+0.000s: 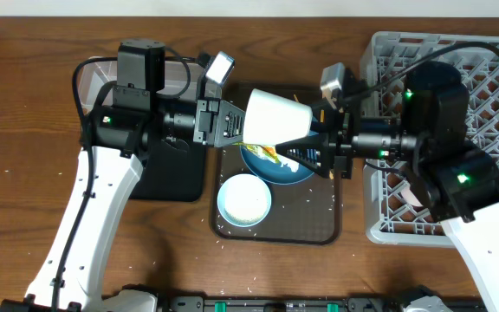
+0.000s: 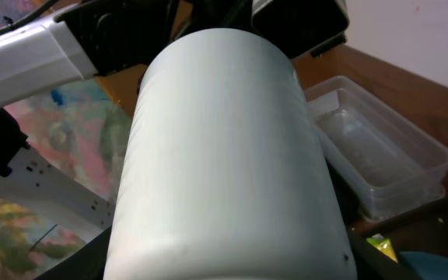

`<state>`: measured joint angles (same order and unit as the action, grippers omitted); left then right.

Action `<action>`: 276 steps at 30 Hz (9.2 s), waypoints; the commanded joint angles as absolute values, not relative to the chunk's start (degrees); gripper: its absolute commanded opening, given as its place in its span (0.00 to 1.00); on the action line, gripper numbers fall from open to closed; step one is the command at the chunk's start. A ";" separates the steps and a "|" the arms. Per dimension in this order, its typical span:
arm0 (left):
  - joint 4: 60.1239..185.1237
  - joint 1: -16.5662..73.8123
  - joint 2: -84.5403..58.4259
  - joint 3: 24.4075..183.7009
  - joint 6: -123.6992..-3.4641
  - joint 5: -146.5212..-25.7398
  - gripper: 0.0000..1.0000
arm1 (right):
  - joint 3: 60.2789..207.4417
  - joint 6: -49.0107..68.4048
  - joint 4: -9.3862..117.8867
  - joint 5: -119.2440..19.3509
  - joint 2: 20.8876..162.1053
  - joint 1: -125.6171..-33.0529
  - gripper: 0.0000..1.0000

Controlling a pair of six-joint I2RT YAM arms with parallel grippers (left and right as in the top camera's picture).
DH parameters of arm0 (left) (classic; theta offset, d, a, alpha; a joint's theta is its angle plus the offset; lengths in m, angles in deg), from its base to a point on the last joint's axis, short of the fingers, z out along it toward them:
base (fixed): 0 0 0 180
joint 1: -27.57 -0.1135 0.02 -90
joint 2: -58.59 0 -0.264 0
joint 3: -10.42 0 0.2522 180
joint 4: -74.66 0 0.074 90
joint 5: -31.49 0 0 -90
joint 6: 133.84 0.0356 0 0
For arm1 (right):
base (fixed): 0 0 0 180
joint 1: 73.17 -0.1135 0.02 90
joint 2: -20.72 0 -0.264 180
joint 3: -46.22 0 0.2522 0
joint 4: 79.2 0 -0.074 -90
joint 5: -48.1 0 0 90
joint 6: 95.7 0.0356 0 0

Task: Sort waste into correct bins and load items into the dishwasher rack
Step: 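Lift the white cup and hand it to the right gripper, then place the white cup upside down in the dish rack with the right gripper, then grasp the rim of the white rice bowl with the left gripper, then carry the rice bowl with the left gripper over the black tray, then tilt the bowl with the left gripper to pour rice onto the black tray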

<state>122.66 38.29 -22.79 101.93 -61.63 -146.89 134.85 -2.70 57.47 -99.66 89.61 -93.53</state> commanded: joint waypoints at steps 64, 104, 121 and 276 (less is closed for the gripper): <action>121.96 38.27 -22.64 102.15 -61.12 -144.40 0.57 | 135.29 18.51 17.91 -43.90 110.96 -38.56 0.72; 139.05 73.31 -41.61 95.55 -63.05 -57.26 0.53 | 140.56 9.68 19.64 -63.09 89.74 -60.72 0.92; 134.33 73.66 -49.53 95.55 -65.58 -63.44 0.22 | 140.56 9.70 18.92 -62.90 89.72 -60.72 0.93; 157.50 4.64 -31.32 89.58 -17.78 -137.36 0.06 | 140.54 9.46 16.93 -62.90 89.72 -60.72 0.95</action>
